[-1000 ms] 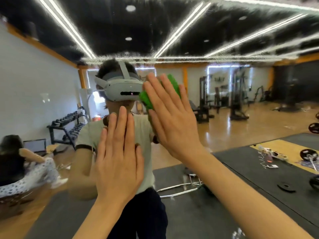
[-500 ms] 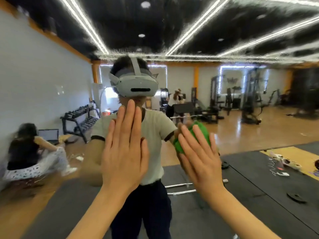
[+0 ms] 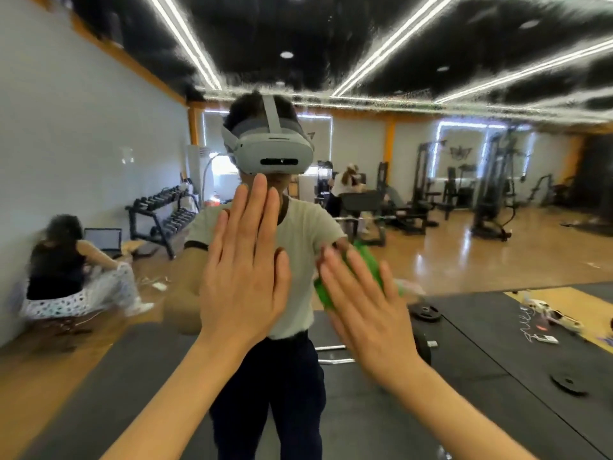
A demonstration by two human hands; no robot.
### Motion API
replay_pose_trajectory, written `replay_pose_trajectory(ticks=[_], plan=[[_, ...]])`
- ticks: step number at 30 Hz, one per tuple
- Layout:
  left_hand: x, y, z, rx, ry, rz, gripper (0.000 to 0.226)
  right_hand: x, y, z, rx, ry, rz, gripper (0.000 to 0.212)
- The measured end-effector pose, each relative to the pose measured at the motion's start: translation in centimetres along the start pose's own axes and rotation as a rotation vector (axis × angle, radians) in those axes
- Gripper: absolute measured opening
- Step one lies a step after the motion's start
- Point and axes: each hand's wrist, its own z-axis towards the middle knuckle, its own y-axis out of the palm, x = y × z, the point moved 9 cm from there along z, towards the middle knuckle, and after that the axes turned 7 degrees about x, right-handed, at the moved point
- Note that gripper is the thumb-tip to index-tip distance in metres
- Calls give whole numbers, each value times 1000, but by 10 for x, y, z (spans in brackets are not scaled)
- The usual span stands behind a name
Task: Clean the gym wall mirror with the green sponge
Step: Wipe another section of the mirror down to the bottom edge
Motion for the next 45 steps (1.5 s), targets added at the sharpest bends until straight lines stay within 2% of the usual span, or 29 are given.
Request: replay_pose_trajectory(ticks=[2, 4, 8, 10, 12, 15, 17, 18, 19, 21, 24, 26, 30, 32, 34, 37, 39, 42, 45], plan=[[0, -1, 0, 0, 0, 0, 63, -1, -1, -23, -32, -124, -40, 57], [-1, -1, -1, -2, 0, -2, 65, 31, -7, 6, 2, -83, -13, 51], [-2, -2, -1, 12, -8, -29, 64, 127, -29, 92, 246, 365, 163, 46], [-1, -2, -1, 19, -24, -42, 63, 130, -28, 94, 304, 457, 157, 47], [0, -4, 0, 18, -31, -71, 62, 97, -22, 59, 250, 382, 100, 52], [13, -5, 2, -1, -19, -123, 62, 38, -9, -30, 71, 62, 13, 60], [39, 3, 3, -39, 26, -167, 62, 37, -9, -47, 24, -104, -10, 65], [55, 8, 5, -56, 46, -195, 62, 50, -11, -34, 25, -127, -9, 64], [72, 14, 7, -64, 61, -222, 61, 69, -14, -10, 44, -91, -1, 63], [100, 24, 13, -49, 65, -264, 59, 125, -24, 50, 122, 118, 36, 57], [118, 38, 22, -15, -12, -304, 60, 181, -40, 101, 281, 363, 26, 50], [120, 48, 24, -17, -61, -302, 61, 166, -34, 81, 248, 317, -21, 54], [121, 56, 21, -11, -46, -207, 63, 88, -16, -54, -4, -60, -19, 72], [120, 57, 21, -9, -28, -151, 64, 87, -19, -81, -42, -182, -35, 70], [121, 59, 21, -15, -8, -112, 66, 118, -21, -45, -28, -142, -24, 67], [121, 59, 20, -9, 8, -78, 66, 194, -39, 56, 141, 185, 21, 56], [122, 59, 21, 1, 13, -58, 65, 220, -47, 90, 253, 335, 18, 53], [121, 60, 20, -6, 9, -44, 65, 189, -39, 54, 212, 274, 46, 55], [123, 59, 21, -7, 12, -26, 63, 132, -27, -47, 24, 51, 23, 61]])
